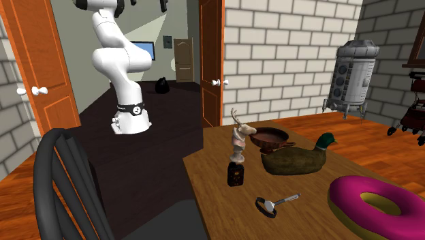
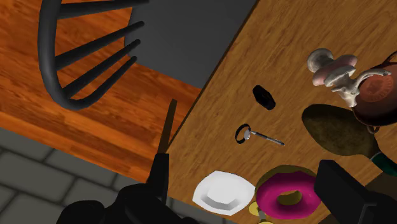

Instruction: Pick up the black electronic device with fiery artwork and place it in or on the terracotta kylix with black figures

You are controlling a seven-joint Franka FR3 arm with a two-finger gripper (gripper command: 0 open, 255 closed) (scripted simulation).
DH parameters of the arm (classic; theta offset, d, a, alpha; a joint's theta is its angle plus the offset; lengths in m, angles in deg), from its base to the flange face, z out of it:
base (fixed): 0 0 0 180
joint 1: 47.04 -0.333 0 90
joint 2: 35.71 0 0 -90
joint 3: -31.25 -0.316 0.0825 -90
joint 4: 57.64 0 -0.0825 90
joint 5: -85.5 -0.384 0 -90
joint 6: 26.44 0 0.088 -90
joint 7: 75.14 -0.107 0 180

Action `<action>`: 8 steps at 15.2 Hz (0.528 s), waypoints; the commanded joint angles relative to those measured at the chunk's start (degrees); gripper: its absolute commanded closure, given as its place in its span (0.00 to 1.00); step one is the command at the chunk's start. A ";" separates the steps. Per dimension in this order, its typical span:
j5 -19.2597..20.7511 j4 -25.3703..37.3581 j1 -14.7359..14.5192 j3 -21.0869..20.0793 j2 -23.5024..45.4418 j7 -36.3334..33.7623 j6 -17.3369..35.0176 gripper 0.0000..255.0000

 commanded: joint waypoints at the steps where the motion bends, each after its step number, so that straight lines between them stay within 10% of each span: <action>1: 0.00 0.00 0.00 0.00 0.00 0.00 0.00 0.00; 8: -1.00 -1.63 -0.68 -3.34 11.32 -4.77 7.69 0.00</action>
